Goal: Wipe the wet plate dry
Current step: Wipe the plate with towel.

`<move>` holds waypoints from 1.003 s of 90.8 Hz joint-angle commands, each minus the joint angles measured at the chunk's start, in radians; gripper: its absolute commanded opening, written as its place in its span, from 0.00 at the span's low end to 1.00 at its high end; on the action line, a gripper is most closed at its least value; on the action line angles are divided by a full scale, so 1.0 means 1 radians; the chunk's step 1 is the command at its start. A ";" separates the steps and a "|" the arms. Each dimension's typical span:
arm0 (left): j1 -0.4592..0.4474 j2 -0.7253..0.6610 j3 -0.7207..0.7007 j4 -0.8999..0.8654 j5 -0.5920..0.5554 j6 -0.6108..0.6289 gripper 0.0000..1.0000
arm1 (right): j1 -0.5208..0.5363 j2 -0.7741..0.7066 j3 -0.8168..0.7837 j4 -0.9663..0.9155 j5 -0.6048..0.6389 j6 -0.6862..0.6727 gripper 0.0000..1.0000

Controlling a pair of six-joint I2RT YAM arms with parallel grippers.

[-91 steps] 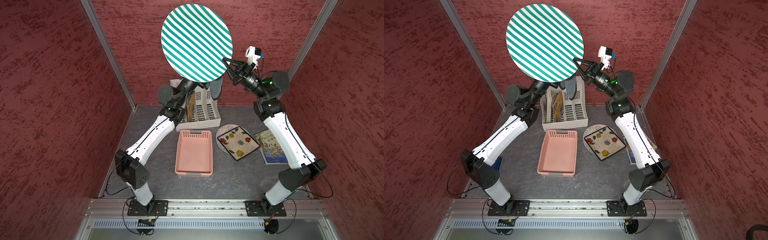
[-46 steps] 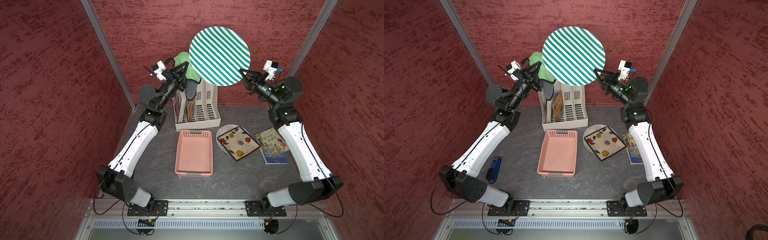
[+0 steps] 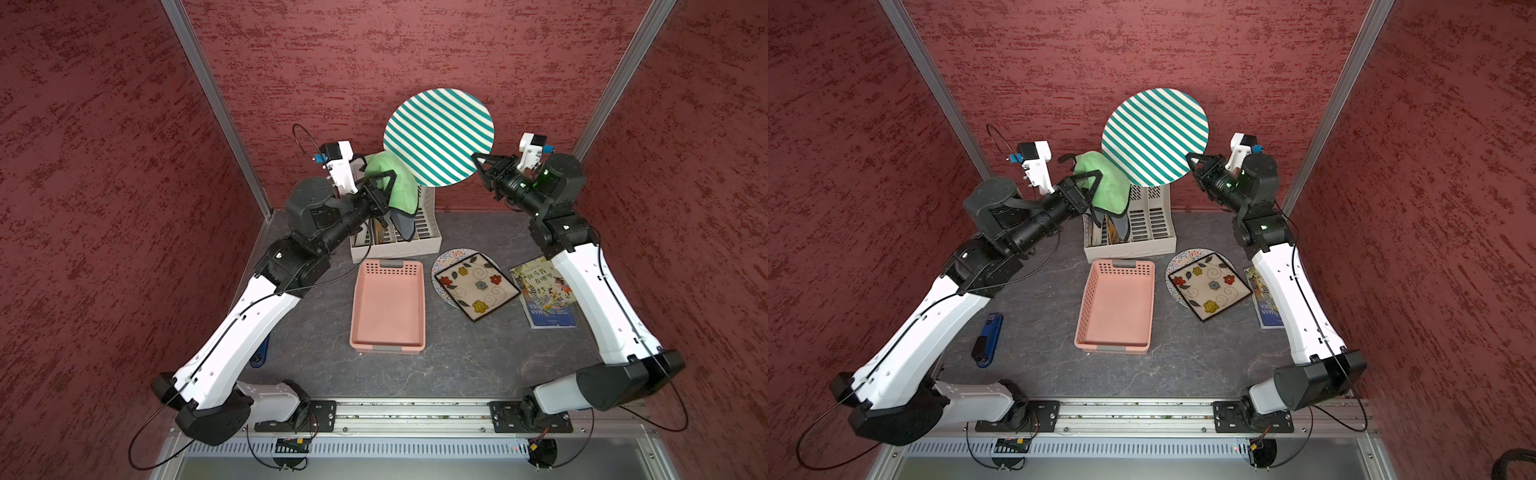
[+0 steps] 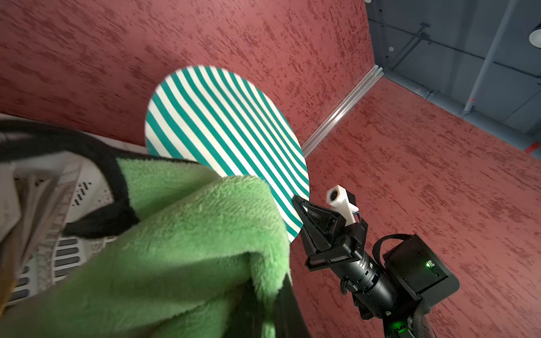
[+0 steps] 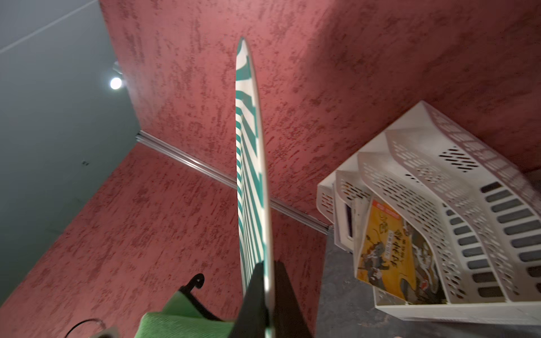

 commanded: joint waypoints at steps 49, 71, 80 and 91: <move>-0.073 0.468 0.631 -0.463 -0.028 0.199 0.00 | 0.179 0.050 0.131 0.167 -0.079 0.017 0.00; 0.014 0.326 0.419 -0.436 -0.208 0.120 0.00 | 0.179 0.018 0.117 0.174 -0.107 0.032 0.00; 0.115 0.294 0.376 -0.414 -0.135 0.069 0.00 | 0.197 -0.013 0.046 0.207 -0.155 0.013 0.00; 0.187 0.312 0.453 -0.410 -0.057 0.108 0.00 | 0.260 -0.054 -0.040 0.200 -0.224 -0.059 0.00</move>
